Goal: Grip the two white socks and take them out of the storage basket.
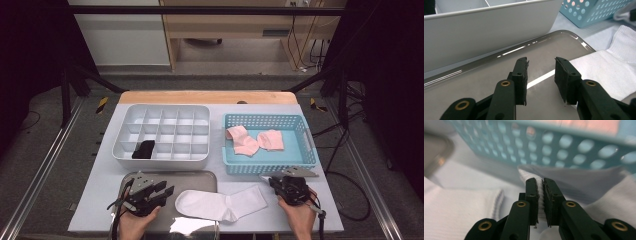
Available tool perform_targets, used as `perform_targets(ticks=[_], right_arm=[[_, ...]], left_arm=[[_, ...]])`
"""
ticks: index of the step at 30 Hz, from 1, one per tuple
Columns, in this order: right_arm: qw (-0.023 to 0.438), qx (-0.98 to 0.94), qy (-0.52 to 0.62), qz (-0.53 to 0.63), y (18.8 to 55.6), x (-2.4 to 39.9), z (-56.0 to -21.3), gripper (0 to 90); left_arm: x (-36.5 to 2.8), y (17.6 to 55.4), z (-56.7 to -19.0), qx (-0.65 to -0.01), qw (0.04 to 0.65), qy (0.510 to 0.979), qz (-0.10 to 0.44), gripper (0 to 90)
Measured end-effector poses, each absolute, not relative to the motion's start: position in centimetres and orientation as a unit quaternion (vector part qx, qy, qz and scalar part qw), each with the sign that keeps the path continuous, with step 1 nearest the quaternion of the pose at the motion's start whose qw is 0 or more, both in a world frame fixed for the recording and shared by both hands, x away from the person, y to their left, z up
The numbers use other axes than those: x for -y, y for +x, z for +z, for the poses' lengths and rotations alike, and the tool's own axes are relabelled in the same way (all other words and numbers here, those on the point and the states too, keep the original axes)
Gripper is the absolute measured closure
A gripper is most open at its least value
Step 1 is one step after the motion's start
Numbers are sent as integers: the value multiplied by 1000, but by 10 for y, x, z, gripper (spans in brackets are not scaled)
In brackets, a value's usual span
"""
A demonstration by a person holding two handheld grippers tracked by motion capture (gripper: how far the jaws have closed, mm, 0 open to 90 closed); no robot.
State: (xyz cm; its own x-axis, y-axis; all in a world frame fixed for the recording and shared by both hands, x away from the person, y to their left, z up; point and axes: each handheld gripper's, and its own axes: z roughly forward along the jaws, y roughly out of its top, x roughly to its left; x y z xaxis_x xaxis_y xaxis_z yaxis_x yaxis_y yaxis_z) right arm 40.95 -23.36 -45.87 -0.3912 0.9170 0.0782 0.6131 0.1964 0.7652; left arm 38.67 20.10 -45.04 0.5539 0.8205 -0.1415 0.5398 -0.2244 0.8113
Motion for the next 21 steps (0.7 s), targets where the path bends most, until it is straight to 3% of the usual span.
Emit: perform_targets(ticks=[3, 5, 9, 12, 21], right_arm=[[198, -736, 516, 392, 407, 236, -454, 813], [194, -739, 513, 391, 408, 235, -457, 761], [209, -736, 510, 393, 407, 238, -454, 696], [247, -703, 529, 405, 399, 255, -437, 629], [265, -696, 552, 374, 402, 269, -445, 529]], left_arm=[[-201, 387, -451, -444, 435, 767, 160, 620], [-200, 387, -452, -444, 433, 768, 160, 620], [-200, 387, -451, -444, 434, 767, 160, 620], [-200, 387, -452, -445, 433, 768, 160, 620], [-200, 387, -452, -444, 432, 769, 159, 614]])
